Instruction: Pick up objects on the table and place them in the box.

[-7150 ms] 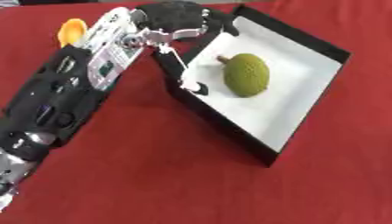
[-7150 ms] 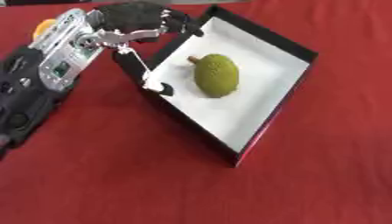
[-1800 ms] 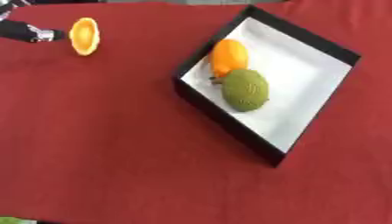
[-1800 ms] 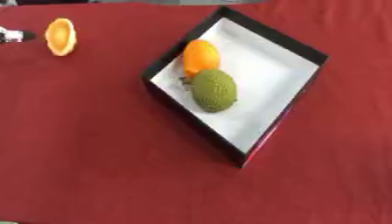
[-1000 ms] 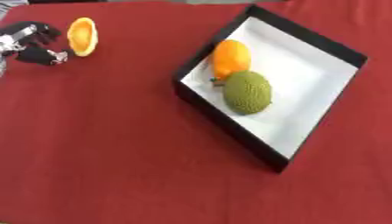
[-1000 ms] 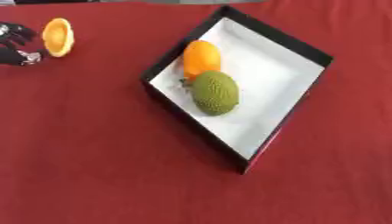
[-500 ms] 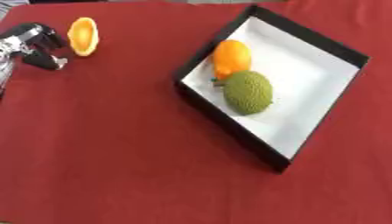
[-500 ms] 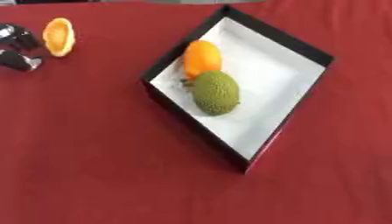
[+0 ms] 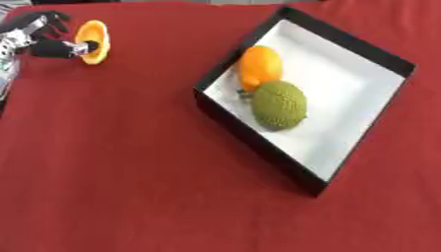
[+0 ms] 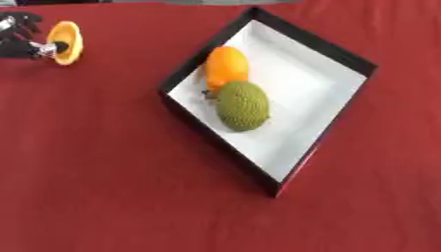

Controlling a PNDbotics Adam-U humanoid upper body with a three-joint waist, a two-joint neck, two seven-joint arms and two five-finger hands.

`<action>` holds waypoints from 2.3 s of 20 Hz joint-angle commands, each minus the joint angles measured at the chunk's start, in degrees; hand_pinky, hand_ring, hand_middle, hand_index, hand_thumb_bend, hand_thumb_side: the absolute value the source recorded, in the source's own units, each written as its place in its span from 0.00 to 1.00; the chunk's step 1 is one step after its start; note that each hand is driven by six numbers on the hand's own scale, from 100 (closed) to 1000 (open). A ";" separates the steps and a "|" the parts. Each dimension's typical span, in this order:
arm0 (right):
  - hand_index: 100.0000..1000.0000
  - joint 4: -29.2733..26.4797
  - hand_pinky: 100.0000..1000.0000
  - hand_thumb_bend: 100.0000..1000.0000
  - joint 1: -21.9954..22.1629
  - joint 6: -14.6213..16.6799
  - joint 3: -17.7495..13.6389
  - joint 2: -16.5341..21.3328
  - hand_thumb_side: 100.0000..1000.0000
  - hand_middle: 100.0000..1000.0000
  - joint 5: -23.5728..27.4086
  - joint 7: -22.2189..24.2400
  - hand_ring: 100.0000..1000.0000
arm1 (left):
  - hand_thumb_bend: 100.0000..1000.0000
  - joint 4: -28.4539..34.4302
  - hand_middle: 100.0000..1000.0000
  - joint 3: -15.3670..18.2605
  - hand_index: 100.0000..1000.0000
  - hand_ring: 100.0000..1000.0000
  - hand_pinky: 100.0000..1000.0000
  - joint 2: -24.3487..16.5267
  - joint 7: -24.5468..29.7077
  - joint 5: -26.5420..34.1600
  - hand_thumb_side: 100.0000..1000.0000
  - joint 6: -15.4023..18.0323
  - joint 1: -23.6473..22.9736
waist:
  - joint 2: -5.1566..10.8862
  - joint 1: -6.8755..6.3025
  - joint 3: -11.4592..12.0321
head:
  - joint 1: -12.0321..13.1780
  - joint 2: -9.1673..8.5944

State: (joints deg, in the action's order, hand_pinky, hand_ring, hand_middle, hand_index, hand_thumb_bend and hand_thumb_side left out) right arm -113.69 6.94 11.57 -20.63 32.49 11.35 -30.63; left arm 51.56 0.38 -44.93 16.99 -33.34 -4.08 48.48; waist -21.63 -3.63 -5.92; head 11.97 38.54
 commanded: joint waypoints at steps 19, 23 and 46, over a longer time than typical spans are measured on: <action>0.78 -0.91 0.96 0.00 0.14 -0.14 0.50 2.07 0.46 0.67 -0.14 1.42 1.00 | 0.00 3.61 0.56 -1.64 0.50 0.66 0.74 -2.91 -5.66 5.34 0.00 2.89 4.19 | 0.53 -0.09 -0.04 | 1.41 0.24; 0.78 -0.91 0.96 0.00 1.31 1.10 -0.83 3.26 0.46 0.68 0.93 0.20 1.00 | 0.08 8.90 0.57 -6.51 0.48 0.66 0.75 -2.82 -8.91 5.32 0.00 6.13 9.18 | 2.25 -0.05 0.65 | 0.75 1.70; 0.78 -0.91 0.95 0.00 7.18 5.73 -5.41 9.08 0.41 0.68 3.20 -3.38 1.00 | 0.20 34.93 0.63 -30.00 0.67 0.69 0.73 20.20 5.92 -10.17 0.00 21.40 9.81 | 5.37 0.10 1.13 | -1.95 2.57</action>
State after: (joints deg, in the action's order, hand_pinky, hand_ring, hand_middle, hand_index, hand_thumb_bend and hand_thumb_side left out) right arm -113.69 14.14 17.50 -25.68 40.51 15.04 -34.01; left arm 85.24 -29.83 -24.41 21.79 -42.77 17.22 57.51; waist -18.64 -3.63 -4.66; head 10.13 41.16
